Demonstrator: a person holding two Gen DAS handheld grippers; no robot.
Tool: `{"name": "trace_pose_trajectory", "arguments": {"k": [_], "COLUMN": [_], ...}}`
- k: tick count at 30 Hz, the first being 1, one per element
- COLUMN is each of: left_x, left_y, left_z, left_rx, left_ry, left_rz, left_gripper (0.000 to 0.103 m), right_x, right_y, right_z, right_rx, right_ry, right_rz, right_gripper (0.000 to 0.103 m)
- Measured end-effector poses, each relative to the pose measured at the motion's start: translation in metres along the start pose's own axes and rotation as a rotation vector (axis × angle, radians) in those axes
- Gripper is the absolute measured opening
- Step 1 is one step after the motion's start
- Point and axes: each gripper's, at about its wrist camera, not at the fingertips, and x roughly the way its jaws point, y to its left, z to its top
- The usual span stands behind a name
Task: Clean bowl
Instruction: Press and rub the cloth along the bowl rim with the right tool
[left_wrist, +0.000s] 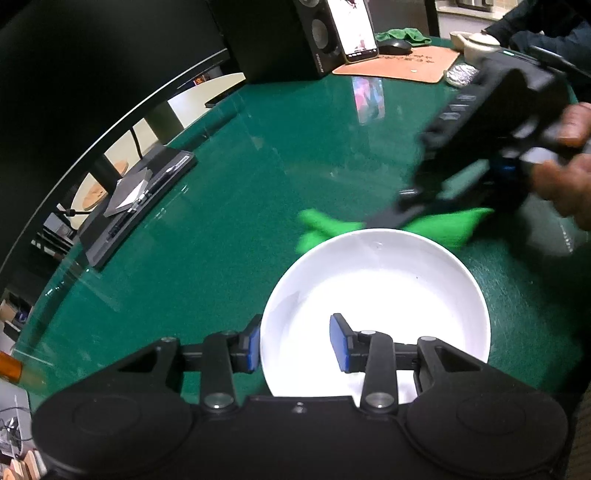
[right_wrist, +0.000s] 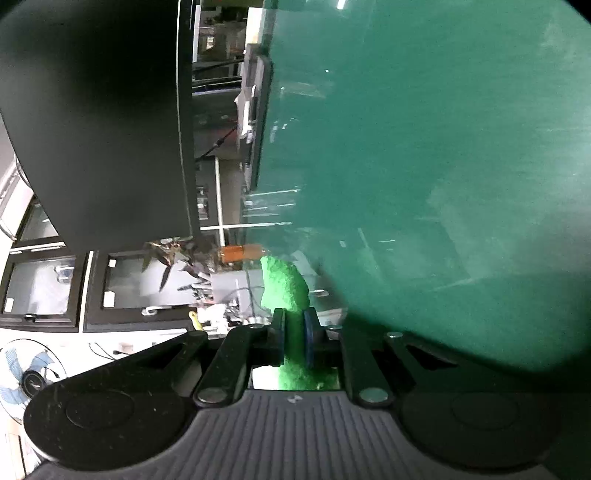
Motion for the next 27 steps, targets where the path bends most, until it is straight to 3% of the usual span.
{"name": "trace_pose_trajectory", "arguments": {"k": [4,9,18,27], "left_x": [0.001,0.001,0.002,0.000], "left_y": [0.000,0.000,0.001,-0.002], "left_z": [0.001,0.001,0.001,0.001], "left_rx": [0.004,0.016,0.027,0.026], "left_ry": [0.002,0.001,-0.011,-0.008], "left_rz": [0.004,-0.006,-0.023,-0.021], "left_gripper": [0.036,0.036,0.037,0.038], "right_x": [0.003,0.043,-0.012,0.051], "right_y": [-0.004,0.009,-0.002,0.023], "right_z": [0.001,0.013,-0.003,0.016], "right_rx": [0.021,-0.036,-0.039,-0.089], "right_ry": [-0.020,0.007,0.026,0.047], "right_rz": [0.016,0.026,0.013,0.067], "right_gripper": [0.011,0.012,0.012,0.012]}}
